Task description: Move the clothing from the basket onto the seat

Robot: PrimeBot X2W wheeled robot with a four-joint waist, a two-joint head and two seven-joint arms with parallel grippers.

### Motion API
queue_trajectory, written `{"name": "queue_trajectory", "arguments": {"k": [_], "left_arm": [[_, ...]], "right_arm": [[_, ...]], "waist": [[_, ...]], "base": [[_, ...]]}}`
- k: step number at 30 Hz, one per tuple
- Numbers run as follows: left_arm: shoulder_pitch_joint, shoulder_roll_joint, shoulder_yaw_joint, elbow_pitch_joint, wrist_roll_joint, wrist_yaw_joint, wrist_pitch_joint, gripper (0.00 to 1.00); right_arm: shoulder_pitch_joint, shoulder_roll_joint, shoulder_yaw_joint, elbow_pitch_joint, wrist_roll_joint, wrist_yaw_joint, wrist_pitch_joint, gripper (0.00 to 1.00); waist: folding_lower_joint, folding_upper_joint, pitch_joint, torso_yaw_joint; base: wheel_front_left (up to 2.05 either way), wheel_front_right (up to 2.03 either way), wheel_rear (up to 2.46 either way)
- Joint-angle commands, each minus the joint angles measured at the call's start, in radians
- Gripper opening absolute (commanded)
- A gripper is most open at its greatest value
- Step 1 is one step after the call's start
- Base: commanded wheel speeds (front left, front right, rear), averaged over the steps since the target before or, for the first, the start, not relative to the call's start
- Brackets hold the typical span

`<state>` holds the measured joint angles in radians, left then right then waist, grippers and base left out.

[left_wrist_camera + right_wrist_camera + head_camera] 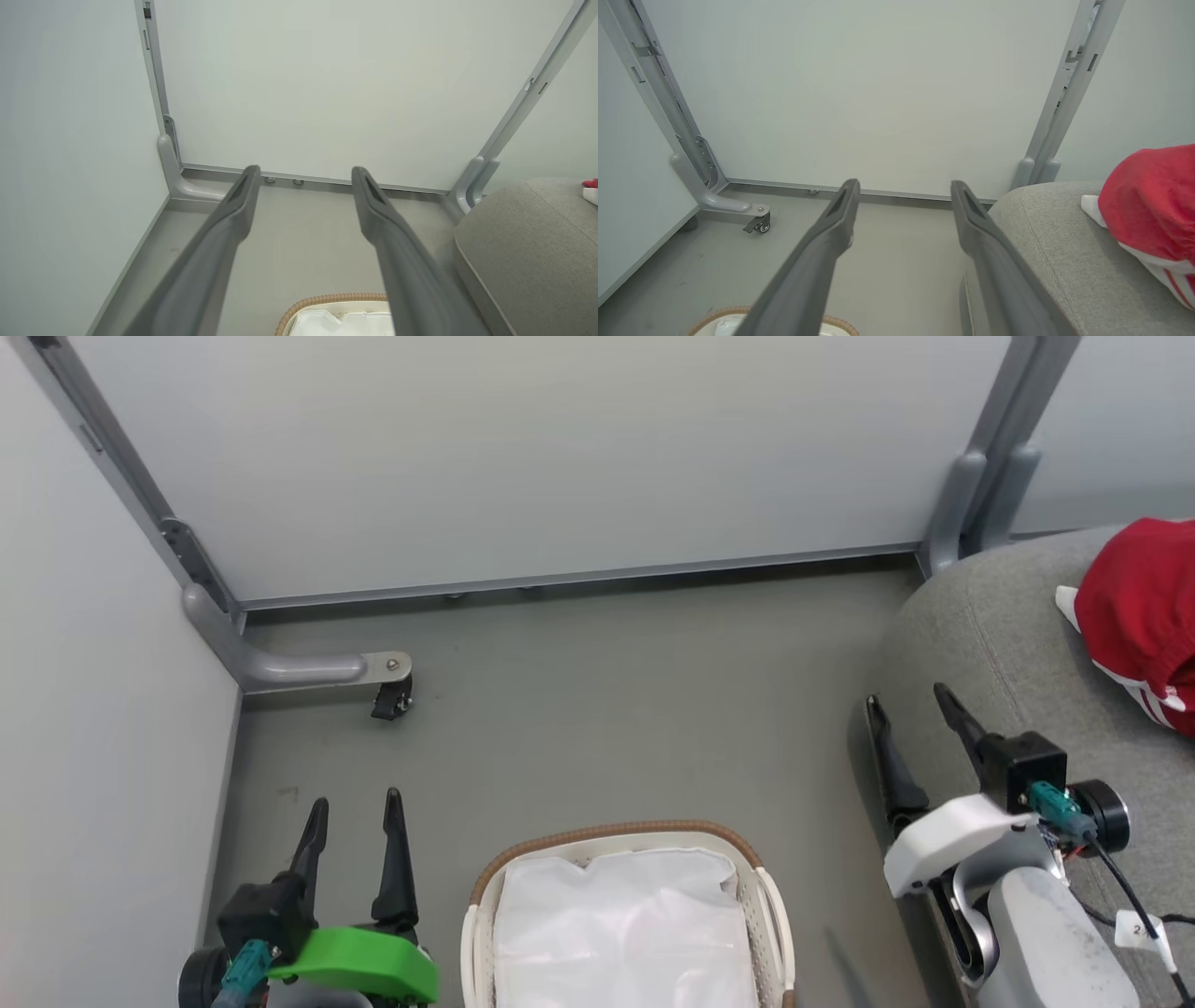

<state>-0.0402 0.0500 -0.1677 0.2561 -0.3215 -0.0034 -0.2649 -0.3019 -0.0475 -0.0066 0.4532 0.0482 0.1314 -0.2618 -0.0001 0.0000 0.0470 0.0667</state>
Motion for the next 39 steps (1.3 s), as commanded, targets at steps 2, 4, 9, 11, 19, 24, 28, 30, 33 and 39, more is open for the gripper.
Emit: {"name": "queue_trajectory", "arguments": {"k": [2,4,9,11,19,24,28,30,33,39], "left_arm": [[0.035,0.001,0.005,-0.007,0.009,0.001,0.001,1.0],[0.053,0.001,0.009,-0.01,0.012,-0.003,0.001,1.0],[0.083,0.001,0.011,-0.016,0.01,-0.007,0.001,1.0],[0.092,0.001,0.012,-0.017,0.006,-0.009,0.001,1.0],[0.105,0.001,0.011,-0.006,0.0,-0.004,0.001,1.0],[0.105,0.001,0.009,0.002,-0.004,-0.004,0.001,1.0],[0.103,0.001,0.004,0.012,-0.01,-0.006,0.001,1.0],[0.101,0.001,0.003,0.016,-0.011,-0.005,0.001,1.0],[0.097,0.001,0.0,0.021,-0.011,-0.005,0.001,1.0],[0.091,0.001,-0.004,0.027,-0.005,-0.011,0.001,1.0]], "right_arm": [[0.054,-0.006,0.009,-0.021,0.029,-0.001,-0.005,1.0],[0.087,-0.005,0.015,-0.036,0.047,-0.001,-0.005,1.0],[0.161,-0.005,0.015,-0.058,0.072,-0.001,-0.005,1.0],[0.184,-0.005,0.02,-0.064,0.077,-0.001,-0.005,1.0],[0.215,-0.005,0.031,-0.078,0.087,-0.001,-0.005,1.0],[0.216,-0.005,0.034,-0.077,0.088,-0.001,-0.005,1.0],[0.219,-0.005,0.035,-0.078,0.088,-0.001,-0.005,1.0],[0.221,-0.005,0.036,-0.08,0.088,-0.001,-0.005,1.0],[0.221,-0.005,0.037,-0.082,0.089,-0.001,-0.005,1.0],[0.215,-0.005,0.041,-0.087,0.093,-0.001,-0.005,1.0]], "waist": [[0.0001,0.0,-0.044,0.04],[0.0001,0.0,-0.052,0.042],[0.0001,0.0,-0.07,0.045],[0.0001,0.0,-0.074,0.043],[0.0001,0.0,-0.086,0.028],[0.0001,0.0,-0.092,0.024],[0.0001,0.0,-0.097,0.024],[0.0001,0.0,-0.098,0.025],[0.0001,0.0,-0.1,0.026],[0.0001,0.0,-0.102,0.028]], "base": [[0.0,0.0,0.0],[0.0,0.0,0.0],[0.0,0.0,0.0],[0.0,0.0,0.0],[0.0,0.0,0.0],[0.0,0.0,0.0],[0.0,0.0,0.0],[0.0,0.0,0.0],[0.0,0.0,0.0],[0.0,0.0,0.0]]}}
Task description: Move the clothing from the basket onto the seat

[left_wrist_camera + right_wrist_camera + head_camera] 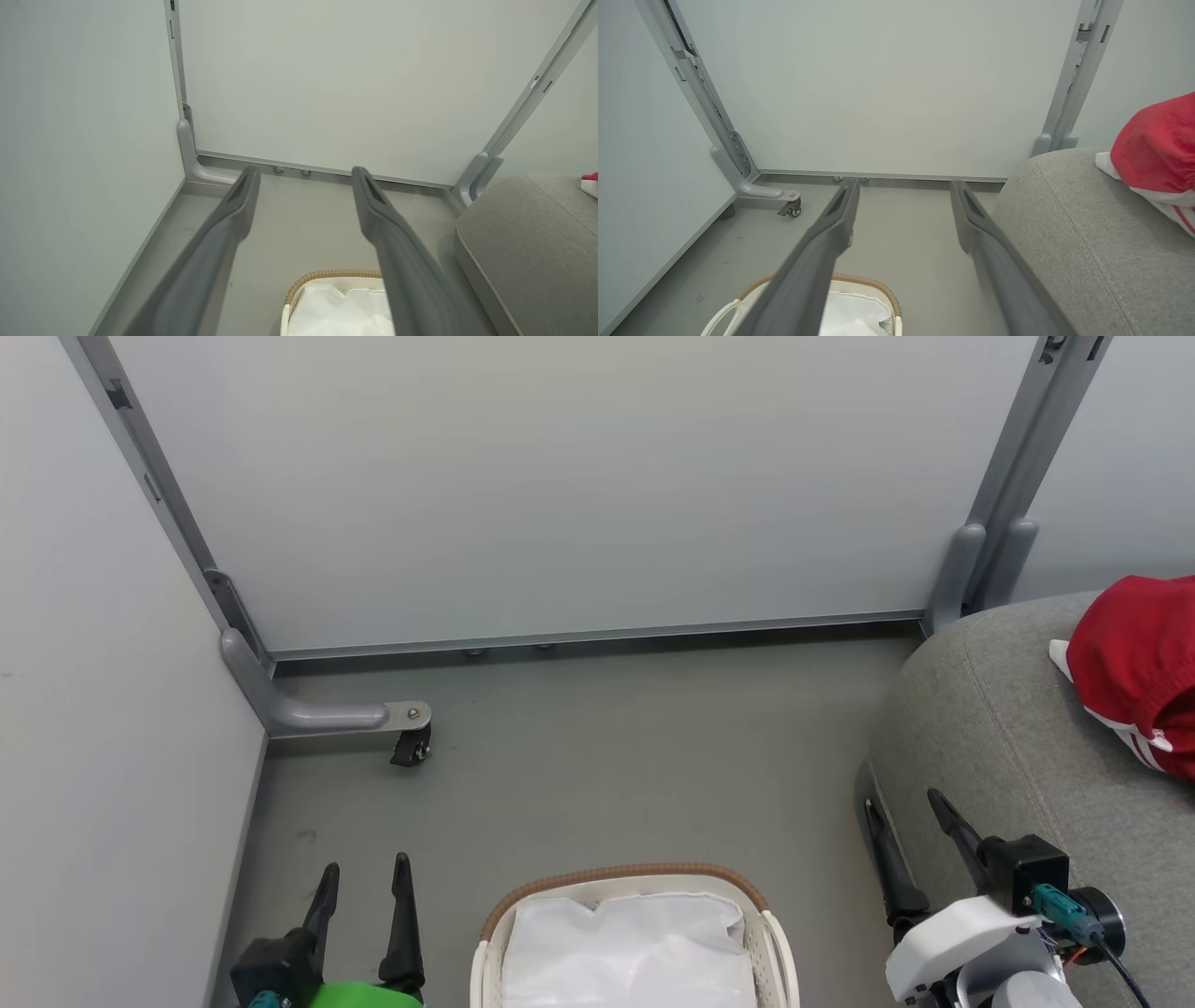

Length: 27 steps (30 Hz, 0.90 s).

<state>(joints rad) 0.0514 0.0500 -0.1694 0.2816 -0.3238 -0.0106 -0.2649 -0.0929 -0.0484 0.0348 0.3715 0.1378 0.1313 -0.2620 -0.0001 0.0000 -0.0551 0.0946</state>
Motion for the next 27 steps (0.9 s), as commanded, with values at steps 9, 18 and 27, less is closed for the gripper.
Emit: {"name": "queue_trajectory", "arguments": {"k": [9,18,27], "left_arm": [[0.0,0.0,0.004,0.03,-0.044,-0.011,0.012,0.0],[-0.022,0.002,0.037,0.022,-0.201,-0.024,0.055,0.0],[-0.042,0.004,0.066,0.014,-0.341,-0.036,0.094,0.0]], "right_arm": [[0.002,0.006,-0.01,0.023,0.048,0.0,0.022,0.0],[0.002,0.004,-0.025,0.001,0.227,0.0,0.064,0.0],[0.002,0.003,-0.038,-0.02,0.385,0.0,0.101,0.0]], "waist": [[0.0001,0.0,0.0,-0.003],[0.0001,0.0,0.005,-0.01],[0.0001,0.0,0.009,-0.016]], "base": [[0.0,0.0,0.0],[0.0,0.0,0.0],[0.0,0.0,0.0]]}}
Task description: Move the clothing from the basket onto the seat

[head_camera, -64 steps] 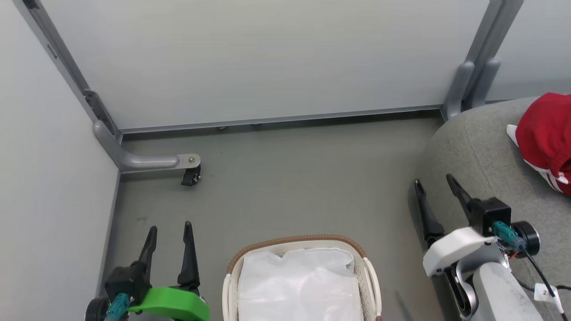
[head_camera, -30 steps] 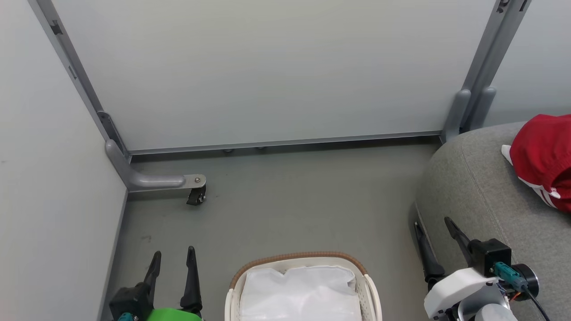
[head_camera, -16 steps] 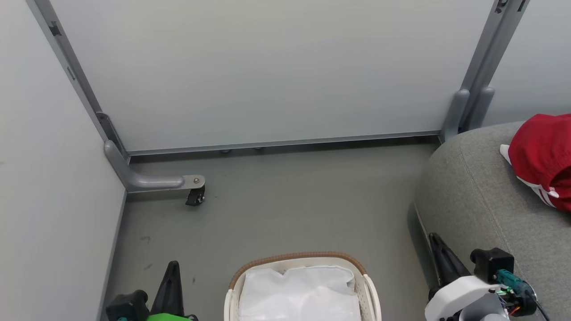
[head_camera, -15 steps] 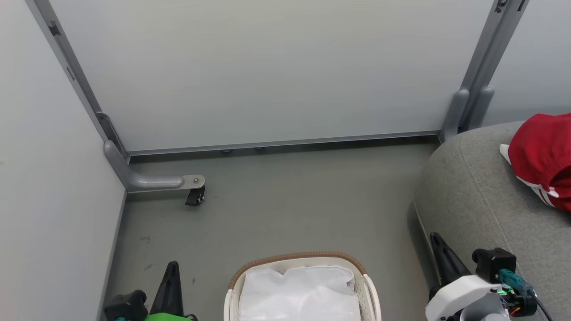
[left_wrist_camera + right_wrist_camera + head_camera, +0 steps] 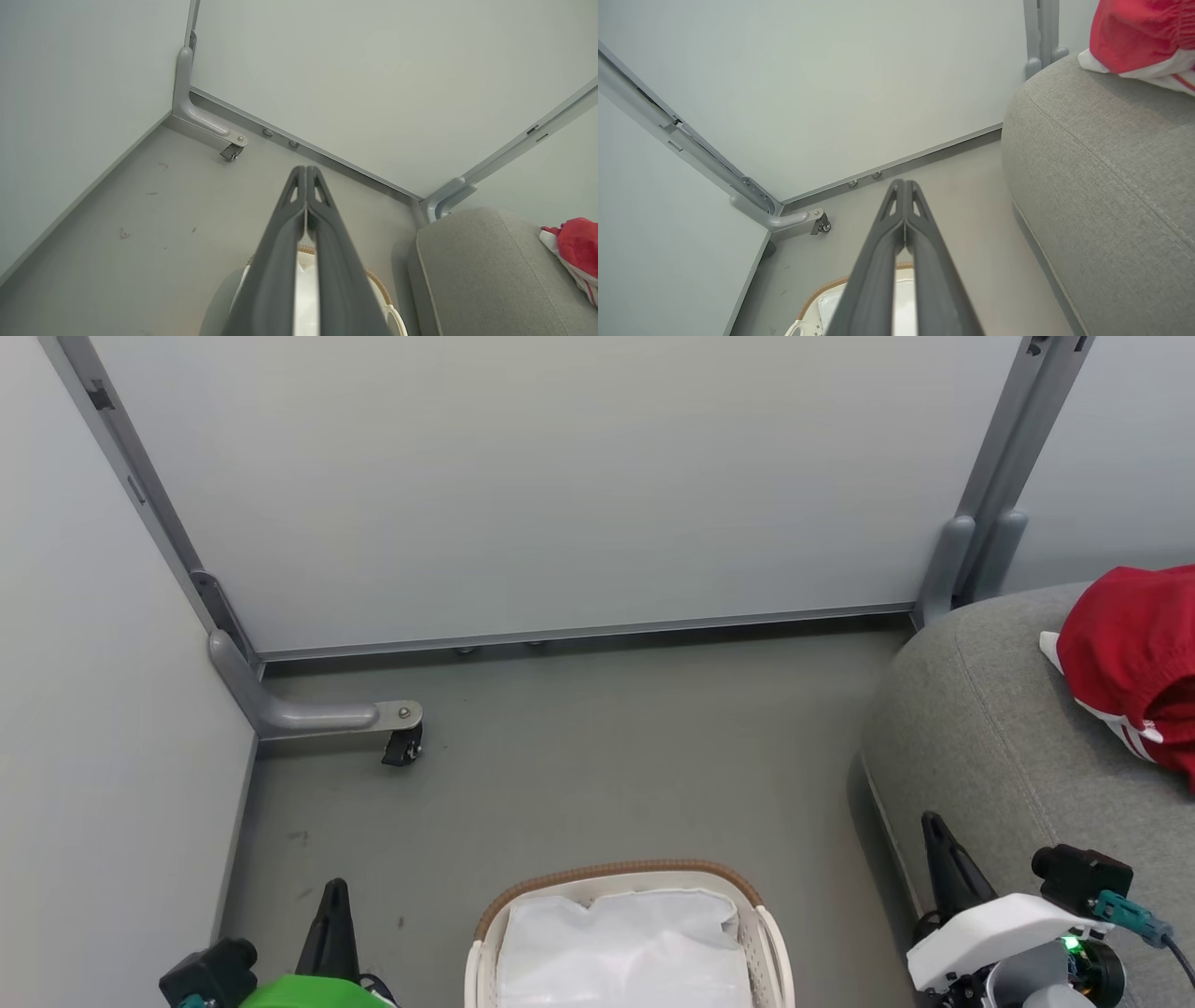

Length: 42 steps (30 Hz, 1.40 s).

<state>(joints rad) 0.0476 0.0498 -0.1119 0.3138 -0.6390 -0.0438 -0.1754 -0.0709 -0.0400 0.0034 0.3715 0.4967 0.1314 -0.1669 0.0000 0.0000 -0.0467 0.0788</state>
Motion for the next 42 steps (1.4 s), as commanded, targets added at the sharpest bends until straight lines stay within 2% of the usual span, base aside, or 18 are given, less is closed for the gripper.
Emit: {"name": "queue_trajectory", "arguments": {"k": [1,23,42], "left_arm": [[-0.04,0.005,0.011,-0.019,-0.038,-0.005,0.008,0.0],[-0.078,0.007,0.073,-0.036,-0.322,-0.031,0.09,0.0],[-0.104,0.008,0.116,-0.047,-0.517,-0.047,0.147,0.0]], "right_arm": [[-0.021,-0.005,-0.008,-0.021,0.041,0.0,0.009,0.0],[-0.029,-0.008,-0.041,-0.055,0.364,0.0,0.091,0.0],[-0.034,-0.009,-0.064,-0.078,0.586,-0.001,0.148,0.0]], "waist": [[0.0,0.0,0.001,-0.001],[0.0,0.0,0.011,-0.017],[0.0,0.0,0.02,-0.031]], "base": [[0.0,0.0,0.0],[0.0,0.0,0.0],[0.0,0.0,0.0]]}}
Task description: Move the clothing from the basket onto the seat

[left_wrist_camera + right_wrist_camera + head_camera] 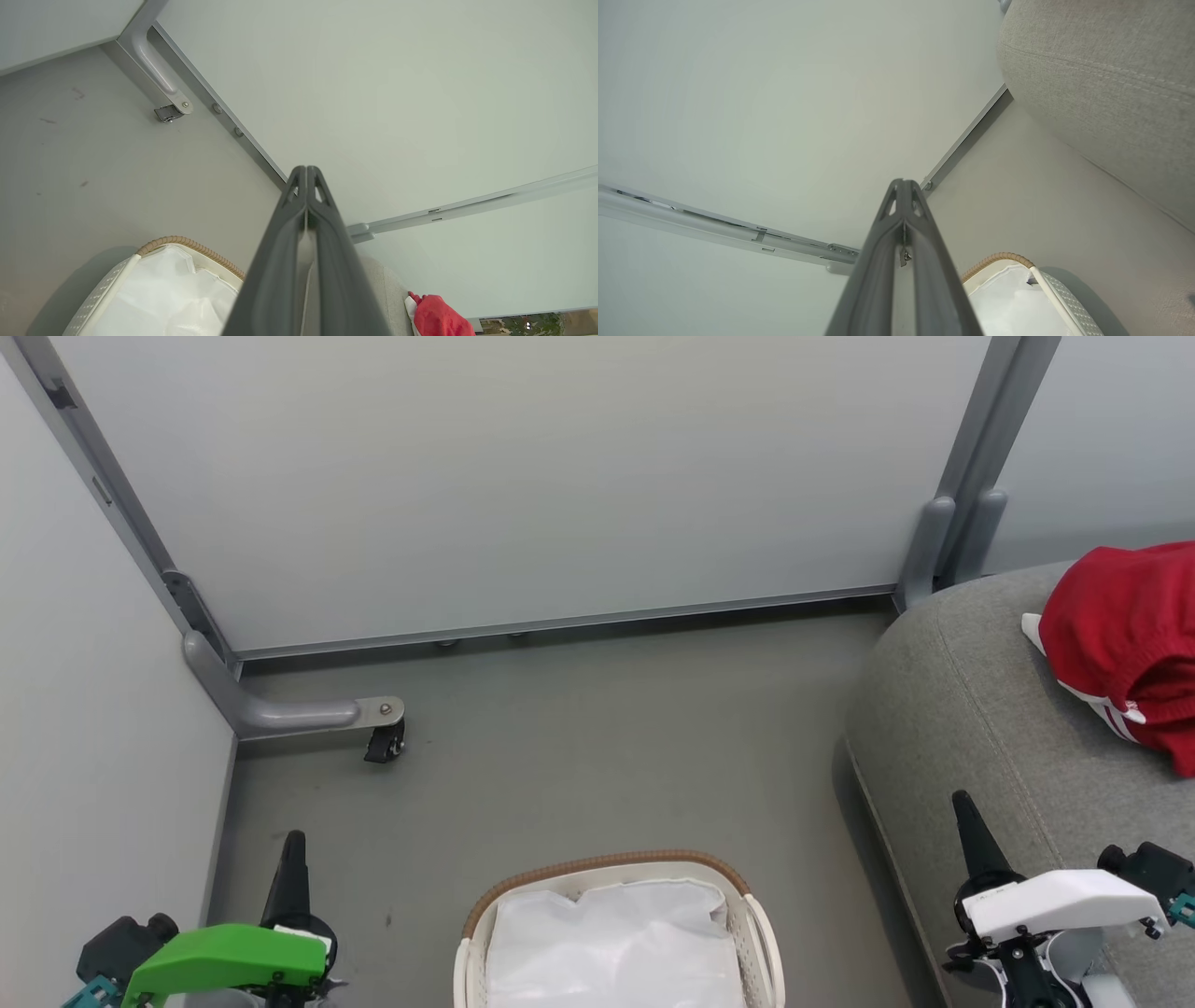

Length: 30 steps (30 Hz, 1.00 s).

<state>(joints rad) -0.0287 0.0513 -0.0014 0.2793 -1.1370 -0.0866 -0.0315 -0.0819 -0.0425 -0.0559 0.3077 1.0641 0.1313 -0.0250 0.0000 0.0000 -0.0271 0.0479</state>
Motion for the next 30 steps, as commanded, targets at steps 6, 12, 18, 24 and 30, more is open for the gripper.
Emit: {"name": "queue_trajectory", "arguments": {"k": [6,12,18,24,30], "left_arm": [[-0.037,0.006,0.02,-0.015,-0.076,-0.011,0.021,0.0],[-0.042,0.006,0.031,-0.018,-0.127,-0.015,0.037,0.0],[-0.049,0.006,0.043,-0.02,-0.175,-0.02,0.051,0.0],[-0.056,0.006,0.054,-0.023,-0.225,-0.023,0.065,0.0],[-0.06,0.006,0.064,-0.026,-0.27,-0.029,0.08,0.0]], "right_arm": [[-0.024,-0.007,-0.012,-0.021,0.083,0.0,0.022,0.0],[-0.024,-0.008,-0.018,-0.027,0.143,0.0,0.038,0.0],[-0.025,-0.008,-0.024,-0.033,0.199,0.0,0.052,0.0],[-0.027,-0.008,-0.03,-0.038,0.253,-0.001,0.066,0.0],[-0.028,-0.009,-0.035,-0.043,0.306,-0.001,0.079,0.0]], "waist": [[0.0,0.0,0.003,-0.005],[0.0,0.0,0.006,-0.009],[0.0,0.0,0.009,-0.014],[0.0,0.0,0.012,-0.018],[0.0,0.0,0.014,-0.023]], "base": [[0.0,0.0,0.0],[0.0,0.0,0.0],[0.0,0.0,0.0],[0.0,0.0,0.0],[0.0,0.0,0.0]]}}
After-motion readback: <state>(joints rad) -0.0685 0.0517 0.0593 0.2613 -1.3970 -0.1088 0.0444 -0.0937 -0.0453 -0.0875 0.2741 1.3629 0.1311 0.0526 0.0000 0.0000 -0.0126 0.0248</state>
